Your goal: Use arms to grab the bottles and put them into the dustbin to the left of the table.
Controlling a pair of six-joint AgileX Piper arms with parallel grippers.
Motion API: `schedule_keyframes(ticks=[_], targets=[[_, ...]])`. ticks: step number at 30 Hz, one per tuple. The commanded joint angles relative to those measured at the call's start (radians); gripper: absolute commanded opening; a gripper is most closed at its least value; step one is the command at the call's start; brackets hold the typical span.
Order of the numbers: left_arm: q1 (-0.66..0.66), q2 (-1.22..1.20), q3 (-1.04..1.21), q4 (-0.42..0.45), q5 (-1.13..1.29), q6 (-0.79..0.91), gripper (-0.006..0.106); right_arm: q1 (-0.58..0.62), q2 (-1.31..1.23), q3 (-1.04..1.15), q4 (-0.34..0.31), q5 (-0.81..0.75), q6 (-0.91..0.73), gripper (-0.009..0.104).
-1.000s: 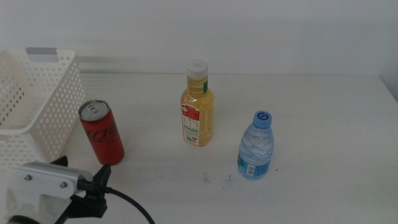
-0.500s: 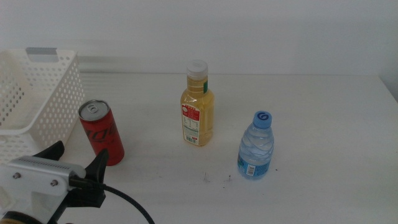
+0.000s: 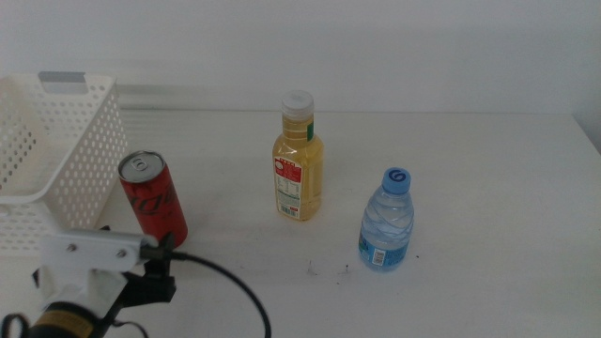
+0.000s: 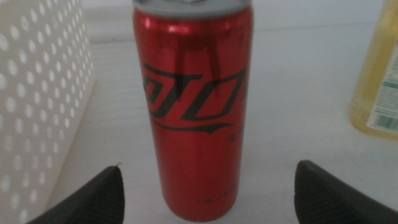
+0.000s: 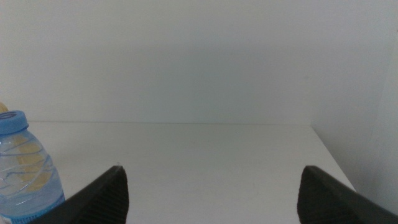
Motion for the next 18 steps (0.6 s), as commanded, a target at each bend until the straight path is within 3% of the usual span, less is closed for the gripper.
schedule_keyframes(ticks=[1,18], targets=[[0.008,0.05,-0.036,-0.011,-0.022,-0.035,0.093,-0.007,-0.005,0.004,-0.002,-0.006,-0.004,0.092],[0.009,0.249,-0.235,-0.1,-0.022,-0.035,0.093,-0.007,-0.005,0.004,-0.002,-0.006,-0.004,0.092]])
